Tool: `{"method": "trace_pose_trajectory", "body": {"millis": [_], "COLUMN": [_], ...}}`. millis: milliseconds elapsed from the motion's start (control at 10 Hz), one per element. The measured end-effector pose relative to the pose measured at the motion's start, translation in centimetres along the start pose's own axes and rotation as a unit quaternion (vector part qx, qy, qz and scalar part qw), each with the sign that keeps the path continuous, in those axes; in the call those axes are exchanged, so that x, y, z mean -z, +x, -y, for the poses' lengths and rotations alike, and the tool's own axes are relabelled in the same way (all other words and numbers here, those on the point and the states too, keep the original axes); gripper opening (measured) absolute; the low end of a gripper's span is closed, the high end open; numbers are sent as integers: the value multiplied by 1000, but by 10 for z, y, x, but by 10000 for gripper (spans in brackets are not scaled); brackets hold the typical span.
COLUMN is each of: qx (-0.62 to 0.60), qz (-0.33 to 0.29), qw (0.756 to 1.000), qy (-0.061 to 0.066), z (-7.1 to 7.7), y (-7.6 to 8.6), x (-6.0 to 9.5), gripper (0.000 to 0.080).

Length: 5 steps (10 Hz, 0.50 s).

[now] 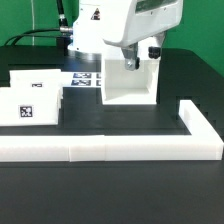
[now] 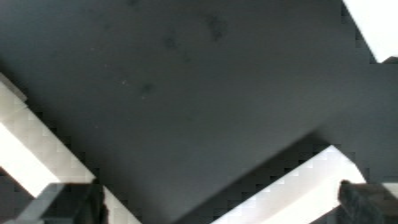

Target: Assemble drawer

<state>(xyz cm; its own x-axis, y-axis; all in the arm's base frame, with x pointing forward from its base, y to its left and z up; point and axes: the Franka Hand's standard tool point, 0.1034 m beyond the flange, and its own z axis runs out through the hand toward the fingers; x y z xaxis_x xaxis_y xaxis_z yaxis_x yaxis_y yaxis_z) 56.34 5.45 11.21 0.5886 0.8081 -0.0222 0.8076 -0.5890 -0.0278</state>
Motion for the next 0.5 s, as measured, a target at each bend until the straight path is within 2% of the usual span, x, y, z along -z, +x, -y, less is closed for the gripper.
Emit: {"method": "trace_pose_trajectory", "body": {"millis": [500], "qx": [0], "qz": [0], "qw": [1000], "qy": [0], "z": [0], "y": [0], "x": [0], "gripper": [650]}}
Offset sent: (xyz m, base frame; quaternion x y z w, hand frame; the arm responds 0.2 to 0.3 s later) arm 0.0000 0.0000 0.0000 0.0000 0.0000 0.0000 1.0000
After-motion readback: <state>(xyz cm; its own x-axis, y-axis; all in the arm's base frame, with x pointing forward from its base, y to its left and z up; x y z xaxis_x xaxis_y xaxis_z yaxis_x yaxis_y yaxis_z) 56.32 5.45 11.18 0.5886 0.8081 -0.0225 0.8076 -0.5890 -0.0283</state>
